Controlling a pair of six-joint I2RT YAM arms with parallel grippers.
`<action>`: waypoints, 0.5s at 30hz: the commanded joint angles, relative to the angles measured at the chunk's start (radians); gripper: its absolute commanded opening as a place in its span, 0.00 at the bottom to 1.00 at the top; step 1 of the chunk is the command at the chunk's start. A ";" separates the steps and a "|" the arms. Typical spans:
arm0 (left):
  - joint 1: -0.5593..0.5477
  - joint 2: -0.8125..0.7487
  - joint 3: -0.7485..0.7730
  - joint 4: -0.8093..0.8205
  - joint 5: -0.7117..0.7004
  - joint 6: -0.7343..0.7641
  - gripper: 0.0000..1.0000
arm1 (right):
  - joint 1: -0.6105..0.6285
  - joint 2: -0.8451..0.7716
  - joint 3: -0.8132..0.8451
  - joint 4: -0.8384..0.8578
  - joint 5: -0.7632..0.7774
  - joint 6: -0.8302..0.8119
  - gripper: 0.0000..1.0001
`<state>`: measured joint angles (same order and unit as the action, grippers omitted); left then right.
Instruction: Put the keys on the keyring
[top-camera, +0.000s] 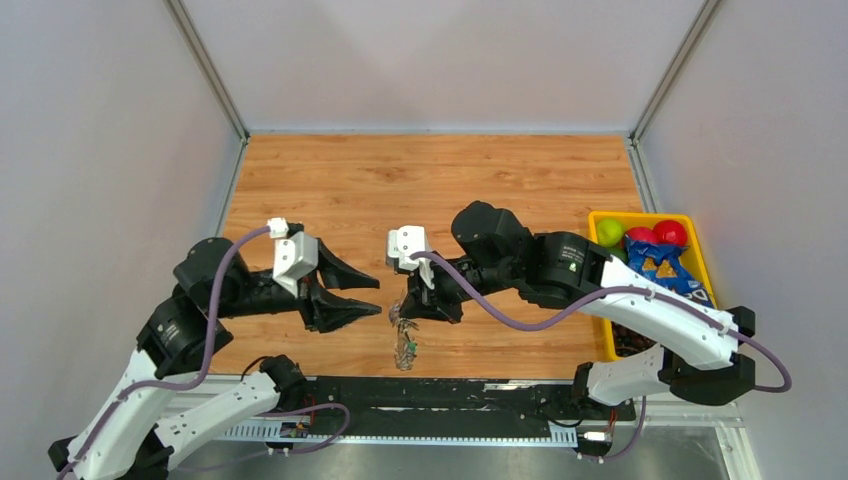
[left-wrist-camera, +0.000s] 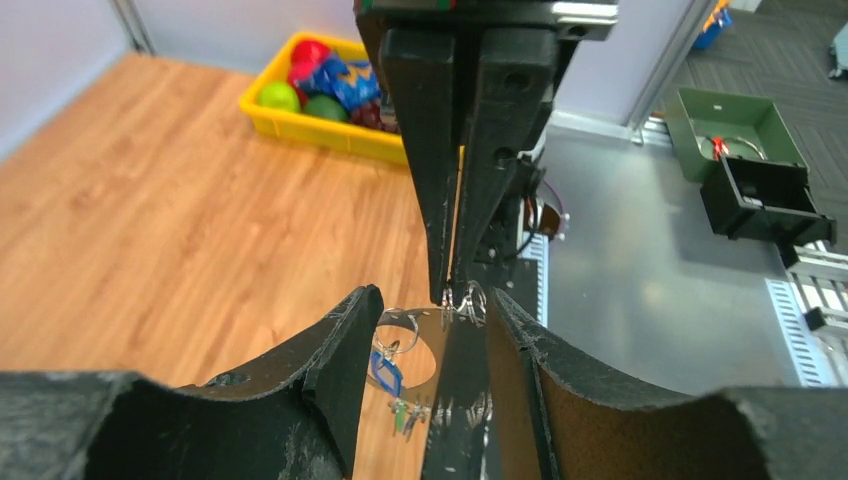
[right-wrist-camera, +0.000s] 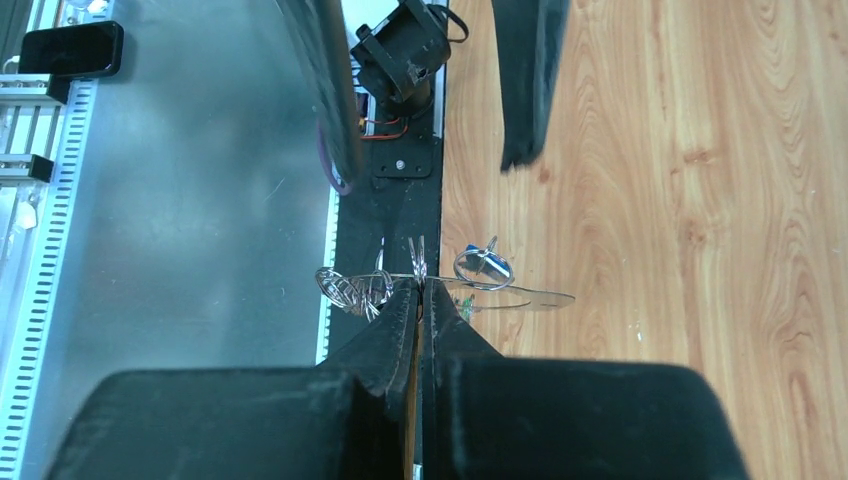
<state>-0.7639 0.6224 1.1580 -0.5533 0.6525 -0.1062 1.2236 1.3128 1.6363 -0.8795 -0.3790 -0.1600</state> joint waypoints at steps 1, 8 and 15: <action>0.000 0.059 0.026 -0.143 0.039 0.037 0.52 | 0.005 0.017 0.014 0.026 -0.029 0.053 0.00; 0.001 0.078 0.004 -0.156 0.035 0.046 0.51 | 0.005 0.060 0.035 0.025 -0.034 0.065 0.00; 0.000 0.080 -0.004 -0.159 0.046 0.051 0.46 | 0.005 0.081 0.069 0.027 -0.029 0.065 0.00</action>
<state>-0.7639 0.7025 1.1572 -0.7071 0.6796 -0.0761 1.2236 1.3983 1.6390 -0.8852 -0.3950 -0.1196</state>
